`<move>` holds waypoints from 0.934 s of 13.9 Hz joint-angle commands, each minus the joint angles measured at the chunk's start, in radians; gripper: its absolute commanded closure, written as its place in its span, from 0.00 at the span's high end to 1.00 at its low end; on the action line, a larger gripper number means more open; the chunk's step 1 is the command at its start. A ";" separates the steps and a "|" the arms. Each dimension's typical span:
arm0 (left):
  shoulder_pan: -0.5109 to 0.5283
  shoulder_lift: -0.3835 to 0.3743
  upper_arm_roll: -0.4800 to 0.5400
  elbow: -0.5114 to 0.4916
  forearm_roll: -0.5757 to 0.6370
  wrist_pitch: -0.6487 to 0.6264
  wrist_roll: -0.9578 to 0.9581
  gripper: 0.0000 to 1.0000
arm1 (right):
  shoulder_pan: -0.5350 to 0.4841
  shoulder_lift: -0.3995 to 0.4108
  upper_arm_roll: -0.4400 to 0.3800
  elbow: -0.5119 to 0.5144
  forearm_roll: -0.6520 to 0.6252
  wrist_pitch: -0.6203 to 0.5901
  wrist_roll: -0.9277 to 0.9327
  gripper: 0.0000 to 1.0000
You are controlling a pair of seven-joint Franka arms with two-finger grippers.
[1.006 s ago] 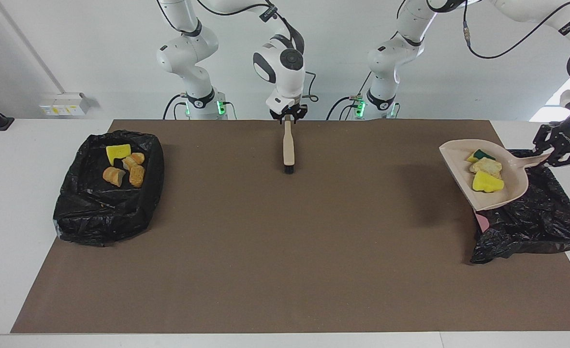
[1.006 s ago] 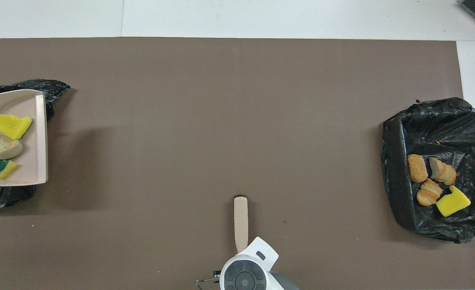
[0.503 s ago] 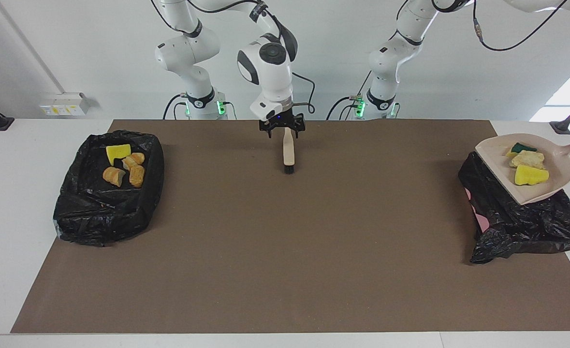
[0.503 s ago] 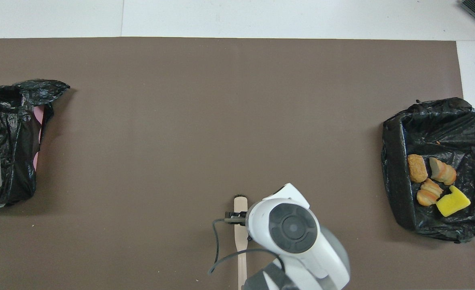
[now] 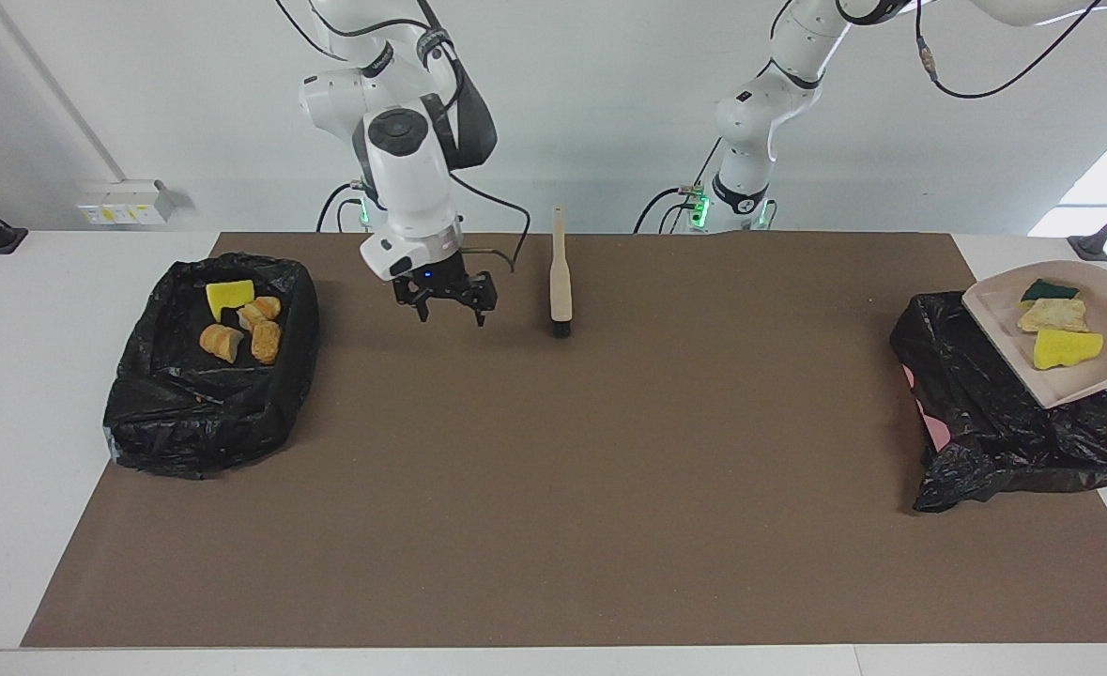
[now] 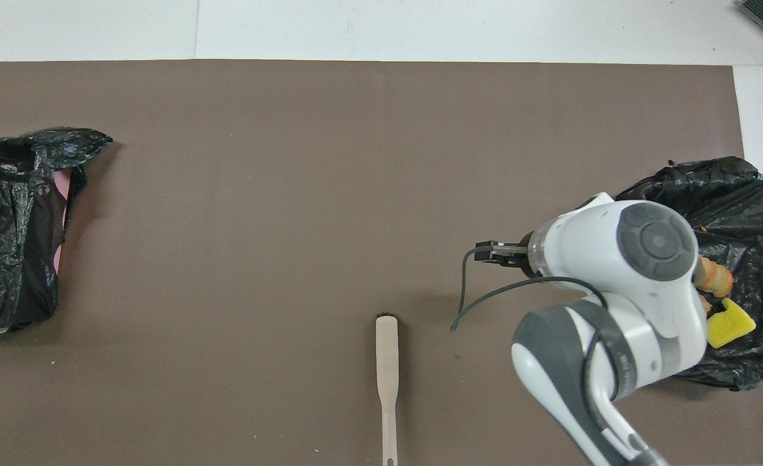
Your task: Sweep and dump trash in bin
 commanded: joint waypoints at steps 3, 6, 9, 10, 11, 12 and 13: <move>-0.065 -0.012 0.011 -0.005 0.201 0.006 -0.131 0.00 | -0.104 0.012 -0.075 0.195 -0.024 -0.153 -0.148 1.00; -0.122 -0.073 0.009 -0.104 0.404 0.021 -0.251 0.00 | -0.104 -0.012 -0.145 0.321 -0.076 -0.333 -0.221 1.00; -0.150 -0.108 0.009 -0.149 0.540 0.007 -0.334 0.00 | -0.104 -0.065 -0.200 0.381 -0.070 -0.439 -0.313 1.00; -0.153 -0.111 0.009 -0.149 0.568 0.001 -0.352 0.00 | -0.103 -0.080 -0.211 0.401 -0.070 -0.486 -0.321 1.00; -0.167 -0.123 0.009 -0.149 0.572 0.001 -0.359 0.00 | -0.103 -0.095 -0.214 0.419 -0.070 -0.531 -0.326 1.00; -0.168 -0.131 0.008 -0.147 0.572 0.001 -0.360 0.00 | -0.103 -0.115 -0.214 0.439 -0.071 -0.572 -0.345 1.00; -0.182 -0.140 0.008 -0.147 0.572 -0.004 -0.360 0.00 | -0.103 -0.138 -0.214 0.449 -0.061 -0.624 -0.349 1.00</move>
